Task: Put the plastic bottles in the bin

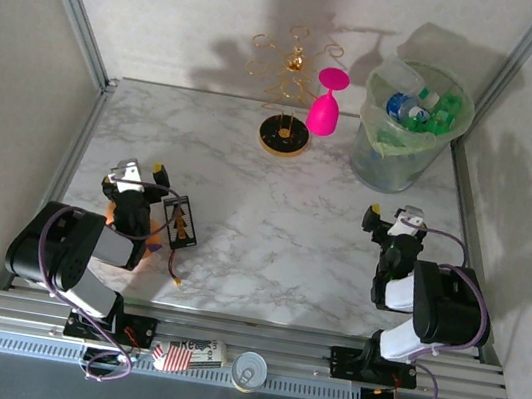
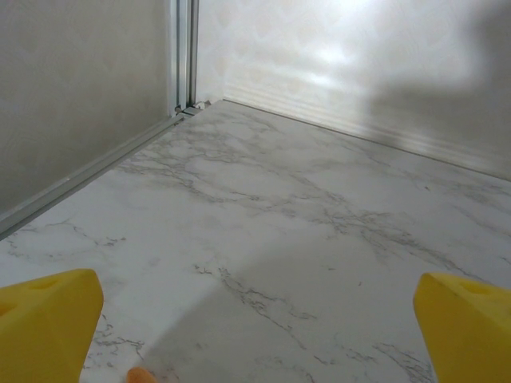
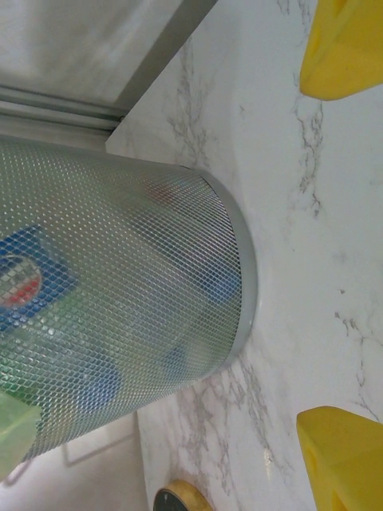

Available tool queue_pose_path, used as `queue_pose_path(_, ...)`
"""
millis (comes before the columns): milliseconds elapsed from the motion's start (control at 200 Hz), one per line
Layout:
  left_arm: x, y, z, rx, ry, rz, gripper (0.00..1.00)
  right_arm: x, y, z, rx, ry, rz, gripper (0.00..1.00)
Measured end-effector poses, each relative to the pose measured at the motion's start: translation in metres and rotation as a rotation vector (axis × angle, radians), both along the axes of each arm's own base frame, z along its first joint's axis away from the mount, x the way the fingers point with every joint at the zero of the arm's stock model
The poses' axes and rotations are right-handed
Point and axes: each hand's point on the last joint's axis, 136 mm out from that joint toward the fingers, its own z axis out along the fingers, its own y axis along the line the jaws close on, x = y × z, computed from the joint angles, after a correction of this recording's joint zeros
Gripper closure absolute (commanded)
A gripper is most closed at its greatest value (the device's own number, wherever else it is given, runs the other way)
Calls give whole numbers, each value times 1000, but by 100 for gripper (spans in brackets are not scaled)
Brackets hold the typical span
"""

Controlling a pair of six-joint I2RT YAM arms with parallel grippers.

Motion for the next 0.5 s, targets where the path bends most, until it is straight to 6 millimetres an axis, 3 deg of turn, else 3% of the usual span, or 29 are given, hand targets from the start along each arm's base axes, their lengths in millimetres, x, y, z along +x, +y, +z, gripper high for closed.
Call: queue_pose_path(501, 0, 0, 0, 0, 0, 0, 0, 0, -3, 0, -3, 0, -16, 1)
